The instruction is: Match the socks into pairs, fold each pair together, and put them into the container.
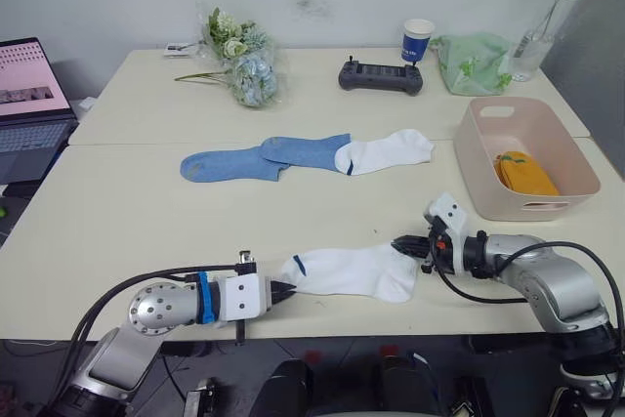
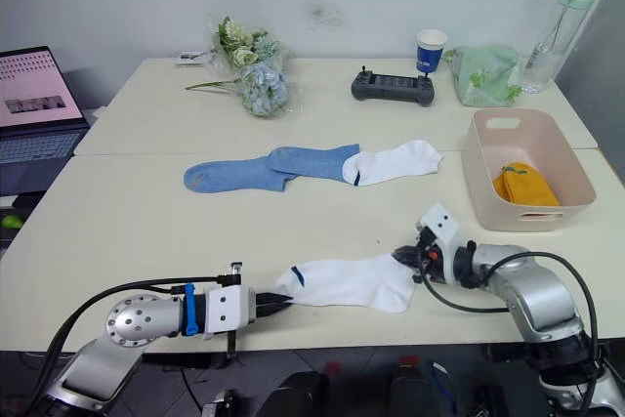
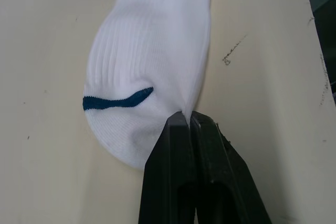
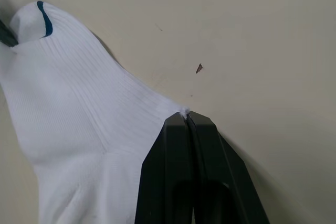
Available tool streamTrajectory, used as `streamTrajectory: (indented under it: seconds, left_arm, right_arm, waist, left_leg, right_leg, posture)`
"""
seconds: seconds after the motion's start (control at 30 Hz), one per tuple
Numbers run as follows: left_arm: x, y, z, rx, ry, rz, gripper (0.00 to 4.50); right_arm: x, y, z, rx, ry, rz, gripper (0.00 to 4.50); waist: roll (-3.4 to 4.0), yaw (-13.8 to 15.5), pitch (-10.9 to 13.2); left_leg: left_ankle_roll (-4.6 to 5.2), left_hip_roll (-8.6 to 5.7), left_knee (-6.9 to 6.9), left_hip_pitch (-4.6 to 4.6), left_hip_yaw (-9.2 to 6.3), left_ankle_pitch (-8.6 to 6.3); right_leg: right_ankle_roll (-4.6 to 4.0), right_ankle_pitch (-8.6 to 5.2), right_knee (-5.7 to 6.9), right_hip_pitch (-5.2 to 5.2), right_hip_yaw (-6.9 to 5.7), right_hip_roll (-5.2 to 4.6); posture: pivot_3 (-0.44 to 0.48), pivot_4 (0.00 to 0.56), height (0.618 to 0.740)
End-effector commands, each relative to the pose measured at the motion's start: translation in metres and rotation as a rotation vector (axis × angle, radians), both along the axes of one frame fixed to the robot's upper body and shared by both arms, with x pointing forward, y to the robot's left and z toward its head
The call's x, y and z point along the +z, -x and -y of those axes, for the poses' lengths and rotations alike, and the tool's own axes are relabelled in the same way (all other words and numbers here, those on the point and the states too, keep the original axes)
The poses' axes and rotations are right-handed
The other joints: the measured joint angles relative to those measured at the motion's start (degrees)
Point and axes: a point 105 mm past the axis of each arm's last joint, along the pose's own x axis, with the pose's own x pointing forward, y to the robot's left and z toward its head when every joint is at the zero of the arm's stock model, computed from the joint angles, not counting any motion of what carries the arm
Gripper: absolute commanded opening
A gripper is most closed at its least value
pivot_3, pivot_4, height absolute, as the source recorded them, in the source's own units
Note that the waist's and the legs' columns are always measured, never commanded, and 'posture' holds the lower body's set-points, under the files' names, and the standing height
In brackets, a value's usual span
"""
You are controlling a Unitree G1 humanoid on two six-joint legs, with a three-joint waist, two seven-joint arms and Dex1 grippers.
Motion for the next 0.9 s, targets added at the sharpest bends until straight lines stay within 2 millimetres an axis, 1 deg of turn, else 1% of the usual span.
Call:
streamTrajectory:
  seconds: [0.03,0.1,0.17,0.2,0.23,0.33,0.37,0.4,0.43,0.47,0.6,0.8,0.9]
  left_arm:
    - [0.0,-0.001,-0.002,0.006,-0.013,0.016,0.0]
    - [-0.001,0.0,-0.005,0.018,-0.008,0.005,0.0]
    - [0.0,0.002,-0.005,0.034,0.019,-0.03,0.0]
    - [0.001,0.003,-0.005,0.038,0.03,-0.04,0.42]
    - [0.002,0.003,-0.004,0.041,0.042,-0.051,0.6]
    - [0.007,0.005,-0.006,0.064,0.076,-0.072,1.57]
    - [0.009,0.004,-0.008,0.09,0.097,-0.09,1.87]
    - [0.016,0.002,-0.013,0.148,0.153,-0.13,2.22]
    - [0.02,0.001,-0.016,0.185,0.192,-0.161,2.54]
    - [0.024,-0.001,-0.021,0.237,0.237,-0.192,2.82]
    - [0.03,-0.012,-0.028,0.354,0.328,-0.242,2.82]
    - [0.02,-0.029,-0.019,0.442,0.383,-0.281,2.82]
    - [0.01,-0.027,-0.011,0.428,0.369,-0.299,2.82]
  right_arm:
    - [0.01,-0.001,-0.006,0.036,-0.004,0.045,0.03]
    - [0.009,-0.002,-0.003,0.04,0.016,0.055,0.03]
    - [0.01,-0.004,0.0,0.036,0.021,0.068,0.43]
    - [0.011,-0.005,0.001,0.033,0.02,0.074,0.63]
    - [0.013,-0.007,0.003,0.025,0.02,0.082,0.89]
    - [0.024,-0.015,0.014,-0.013,-0.006,0.116,1.98]
    - [0.028,-0.016,0.017,-0.019,-0.028,0.121,2.35]
    - [0.032,-0.014,0.02,0.0,-0.032,0.129,2.73]
    - [0.035,-0.012,0.022,0.016,-0.03,0.134,2.74]
    - [0.035,-0.005,0.023,0.047,-0.031,0.118,2.74]
    - [0.026,0.012,0.023,0.101,-0.025,0.063,2.74]
    - [0.003,0.026,0.023,0.119,0.028,0.019,2.74]
    - [-0.001,0.03,0.02,0.134,0.031,0.015,2.74]
  waist:
    - [0.0,0.0,0.0]
    - [0.0,0.0,0.0]
    - [0.0,-0.01,0.0]
    - [0.0,-0.03,0.0]
    - [0.0,-0.04,0.0]
    - [0.0,-0.06,0.0]
    - [0.0,-0.06,0.0]
    - [0.0,-0.02,0.0]
    - [0.0,-0.02,0.01]
    - [0.0,-0.02,0.01]
    - [0.0,0.08,0.0]
    - [0.0,0.11,0.0]
    - [0.0,-0.01,-0.01]
  left_leg:
    - [0.0,0.0,0.0,0.0,0.0,0.0]
    - [0.0,0.0,0.0,0.0,0.0,0.0]
    - [0.0,0.0,0.0,0.0,0.0,0.0]
    - [0.0,0.0,0.0,0.01,0.0,0.0]
    - [0.0,0.01,0.0,0.01,0.0,0.0]
    - [0.0,0.01,0.0,0.01,0.0,0.0]
    - [0.0,0.0,0.0,0.01,0.01,0.0]
    - [0.0,0.0,0.0,0.01,0.02,0.0]
    - [0.0,0.0,0.0,-0.01,0.0,0.0]
    - [0.0,0.0,-0.01,0.0,-0.01,0.0]
    - [0.14,0.02,0.01,0.07,-0.04,-0.08]
    - [0.02,0.01,0.03,0.12,-0.02,-0.01]
    - [0.0,0.02,0.02,0.11,-0.02,0.0]
  right_leg:
    - [0.0,0.0,0.0,0.0,-0.01,0.0]
    - [0.0,0.0,-0.01,0.0,-0.01,0.0]
    - [0.0,0.0,0.0,0.01,-0.01,0.0]
    - [0.0,0.0,0.0,0.01,-0.01,0.0]
    - [0.0,0.0,-0.01,0.01,0.0,0.0]
    - [0.0,0.0,0.0,0.01,-0.01,0.0]
    - [0.0,0.0,-0.01,0.01,0.01,0.0]
    - [0.0,0.0,-0.01,0.01,0.01,0.0]
    - [0.0,0.0,-0.01,0.0,-0.01,0.0]
    - [0.0,0.0,-0.02,0.0,-0.01,0.0]
    - [0.01,0.0,-0.05,0.15,-0.08,0.0]
    - [0.01,-0.01,-0.04,0.22,-0.07,0.0]
    - [0.01,0.0,-0.05,0.22,-0.06,0.01]
  posture:
    - [0.0,0.15,0.74]
    - [0.0,0.15,0.74]
    - [0.0,0.15,0.74]
    - [0.0,0.15,0.74]
    - [0.0,0.15,0.74]
    - [0.0,0.15,0.74]
    - [0.0,0.15,0.74]
    - [0.0,0.15,0.74]
    - [0.0,0.15,0.74]
    - [0.0,0.15,0.74]
    - [0.0,0.15,0.74]
    - [0.0,0.15,0.74]
    - [0.0,0.15,0.74]
